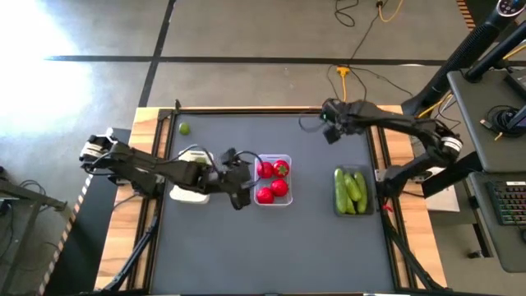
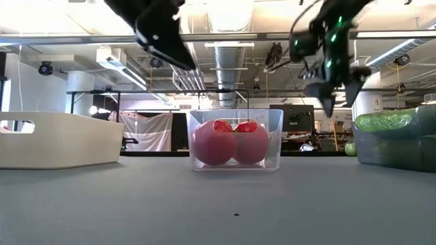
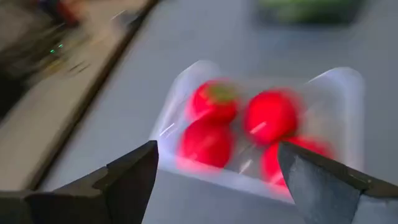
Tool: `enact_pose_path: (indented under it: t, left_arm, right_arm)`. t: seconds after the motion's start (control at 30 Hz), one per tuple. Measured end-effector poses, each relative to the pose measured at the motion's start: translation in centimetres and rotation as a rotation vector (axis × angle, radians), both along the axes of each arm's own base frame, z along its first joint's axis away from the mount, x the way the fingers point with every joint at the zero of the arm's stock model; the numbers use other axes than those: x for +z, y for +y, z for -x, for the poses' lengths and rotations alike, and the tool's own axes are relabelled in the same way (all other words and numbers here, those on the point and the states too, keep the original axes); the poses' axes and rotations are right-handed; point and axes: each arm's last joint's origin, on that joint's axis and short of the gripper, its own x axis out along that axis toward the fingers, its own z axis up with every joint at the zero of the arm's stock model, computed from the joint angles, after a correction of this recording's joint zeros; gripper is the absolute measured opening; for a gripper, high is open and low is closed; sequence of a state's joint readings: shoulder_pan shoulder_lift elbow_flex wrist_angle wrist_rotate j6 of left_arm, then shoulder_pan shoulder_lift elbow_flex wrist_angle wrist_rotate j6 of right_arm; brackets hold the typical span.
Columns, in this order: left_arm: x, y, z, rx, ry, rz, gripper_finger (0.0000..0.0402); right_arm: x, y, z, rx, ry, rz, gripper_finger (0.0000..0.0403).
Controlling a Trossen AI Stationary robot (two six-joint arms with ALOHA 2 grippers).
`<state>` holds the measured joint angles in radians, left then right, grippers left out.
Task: Sort produce into baskets
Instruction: Put the green lime into the white bin
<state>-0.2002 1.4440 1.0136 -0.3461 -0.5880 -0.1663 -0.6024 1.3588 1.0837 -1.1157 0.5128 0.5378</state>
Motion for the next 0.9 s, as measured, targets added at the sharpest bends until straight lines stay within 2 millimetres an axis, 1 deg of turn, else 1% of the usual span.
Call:
enact_pose_path:
  t: [0.1,0.2,0.3,0.43,0.57,0.7,0.8,0.9]
  left_arm:
    - [-1.0,1.2,-1.1,-0.131,-0.105,0.045,0.0311]
    - [-2.2,2.5,-1.3,-0.157,-0.164,0.022,0.0311]
    - [-3.4,3.2,-1.1,-0.168,-0.198,-0.022,0.0311]
    - [-4.5,3.5,-0.6,-0.188,-0.239,-0.071,0.0311]
    - [-5.6,3.5,0.1,-0.195,-0.245,-0.082,0.0311]
    - [-6.7,3.6,0.8,-0.180,-0.251,-0.055,0.0311]
    - [-7.4,3.6,1.3,-0.148,-0.281,-0.004,0.0311]
    - [-8.1,3.6,1.9,-0.138,-0.298,0.017,0.0311]
  right_arm:
    - [-1.5,-3.2,0.3,-0.037,-0.051,-0.034,0.0375]
    - [-2.2,-6.2,0.9,-0.114,-0.028,-0.052,0.0375]
    - [-2.6,-8.9,1.5,-0.162,0.003,-0.080,0.0375]
    - [-3.6,-12.0,2.4,-0.219,0.010,-0.134,0.0375]
    - [-4.9,-14.3,3.5,-0.264,0.009,-0.212,0.0375]
    - [-5.2,-15.4,3.3,-0.298,0.012,-0.221,0.0375]
    - [-5.4,-16.2,2.9,-0.323,0.014,-0.232,0.0375]
    - [-5.5,-17.2,3.1,-0.321,0.047,-0.271,0.0375]
